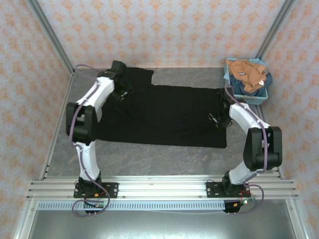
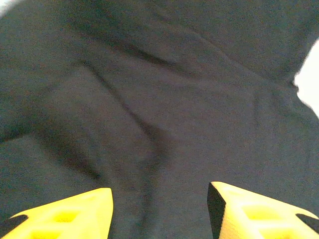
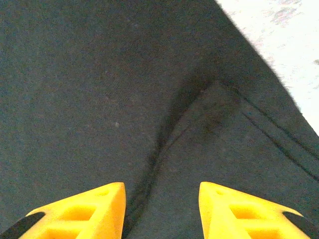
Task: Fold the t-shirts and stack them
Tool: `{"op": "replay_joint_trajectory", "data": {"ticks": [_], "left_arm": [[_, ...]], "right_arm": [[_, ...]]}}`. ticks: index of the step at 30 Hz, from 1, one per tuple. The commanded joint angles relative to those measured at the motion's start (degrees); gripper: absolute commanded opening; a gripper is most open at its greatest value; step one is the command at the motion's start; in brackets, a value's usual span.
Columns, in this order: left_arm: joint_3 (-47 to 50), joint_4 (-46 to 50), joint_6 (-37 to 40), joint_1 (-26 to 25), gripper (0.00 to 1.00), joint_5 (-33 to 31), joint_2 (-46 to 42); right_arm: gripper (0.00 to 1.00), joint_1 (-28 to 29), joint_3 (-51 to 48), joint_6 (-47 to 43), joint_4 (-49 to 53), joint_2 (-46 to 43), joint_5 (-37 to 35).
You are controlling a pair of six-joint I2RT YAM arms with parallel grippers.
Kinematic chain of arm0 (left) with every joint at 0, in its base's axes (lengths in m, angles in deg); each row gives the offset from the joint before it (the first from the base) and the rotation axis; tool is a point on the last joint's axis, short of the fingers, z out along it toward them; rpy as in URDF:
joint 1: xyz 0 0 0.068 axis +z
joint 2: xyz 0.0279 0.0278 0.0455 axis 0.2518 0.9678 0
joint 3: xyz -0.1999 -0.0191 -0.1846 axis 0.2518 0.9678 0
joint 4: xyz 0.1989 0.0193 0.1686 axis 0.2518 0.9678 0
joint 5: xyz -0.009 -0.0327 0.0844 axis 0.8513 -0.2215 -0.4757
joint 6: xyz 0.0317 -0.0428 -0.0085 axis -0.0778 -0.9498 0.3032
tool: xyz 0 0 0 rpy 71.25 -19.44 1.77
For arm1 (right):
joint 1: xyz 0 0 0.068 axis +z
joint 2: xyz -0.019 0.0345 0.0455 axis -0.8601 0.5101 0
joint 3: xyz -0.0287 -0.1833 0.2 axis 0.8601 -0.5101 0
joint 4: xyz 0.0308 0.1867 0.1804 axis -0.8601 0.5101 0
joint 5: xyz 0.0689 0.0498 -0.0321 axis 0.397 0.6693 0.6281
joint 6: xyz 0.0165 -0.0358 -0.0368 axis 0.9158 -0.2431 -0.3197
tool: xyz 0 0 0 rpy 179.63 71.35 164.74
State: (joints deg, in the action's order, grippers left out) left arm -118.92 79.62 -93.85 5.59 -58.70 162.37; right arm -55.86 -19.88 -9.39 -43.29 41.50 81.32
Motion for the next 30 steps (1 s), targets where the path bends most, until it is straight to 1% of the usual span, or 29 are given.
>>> {"op": "replay_joint_trajectory", "data": {"ticks": [1,3,4,7,8,10,12,15,19,25,26,27,28,30], "left_arm": [[-7.5,10.5,4.5,-3.5,0.53,-5.3,5.8],[-11.2,14.6,5.4,-4.7,0.51,-10.1,9.7],[-11.5,15.0,5.6,-4.9,0.51,-11.1,10.7],[-10.3,14.1,6.1,-5.2,0.48,-11.7,12.2],[-10.0,13.8,6.4,-5.4,0.45,-12.0,12.3],[-9.4,14.1,6.8,-5.6,0.37,-13.2,12.3],[-7.7,13.8,6.9,-5.7,0.19,-14.4,11.6],[-4.0,12.3,6.4,-5.6,0.01,-15.5,9.0],[2.6,9.2,5.1,-5.7,0.0,-16.3,3.1],[20.0,1.6,-0.8,-5.7,0.0,-15.8,-9.1],[23.0,0.5,-2.0,-5.6,0.03,-15.5,-11.4],[25.5,-0.4,-3.1,-5.6,0.1,-15.4,-12.8],[27.3,-0.9,-3.9,-5.6,0.13,-15.4,-13.7],[30.0,-1.3,-5.7,-5.2,0.14,-14.6,-15.0]], "right_arm": [[0.43,-0.1,1.6,-2.2,-1.5,1.8,3.6],[0.43,-0.1,1.7,-2.0,-1.5,1.6,3.7],[0.43,-0.1,1.7,-2.0,-1.6,1.4,3.7],[0.43,-0.1,1.7,-2.0,-1.4,1.1,3.9],[0.43,-0.1,1.7,-2.0,-1.4,1.0,4.1],[0.43,-0.1,1.5,-1.9,-1.3,0.8,4.1],[0.42,-0.1,1.3,-1.9,-1.3,0.7,4.0],[0.42,-0.1,1.3,-1.7,-1.4,0.9,4.1],[0.41,-0.1,1.3,-1.7,-1.8,1.2,4.4],[0.41,-0.1,0.5,-1.6,-2.3,1.2,5.0],[0.41,-0.1,0.2,-1.5,-2.5,1.2,5.1],[0.4,-0.1,0.0,-1.5,-2.5,1.1,5.3],[0.4,-0.1,-0.2,-1.4,-2.6,1.2,5.4],[0.4,-0.1,-0.7,-1.3,-2.9,1.2,5.7]]}}
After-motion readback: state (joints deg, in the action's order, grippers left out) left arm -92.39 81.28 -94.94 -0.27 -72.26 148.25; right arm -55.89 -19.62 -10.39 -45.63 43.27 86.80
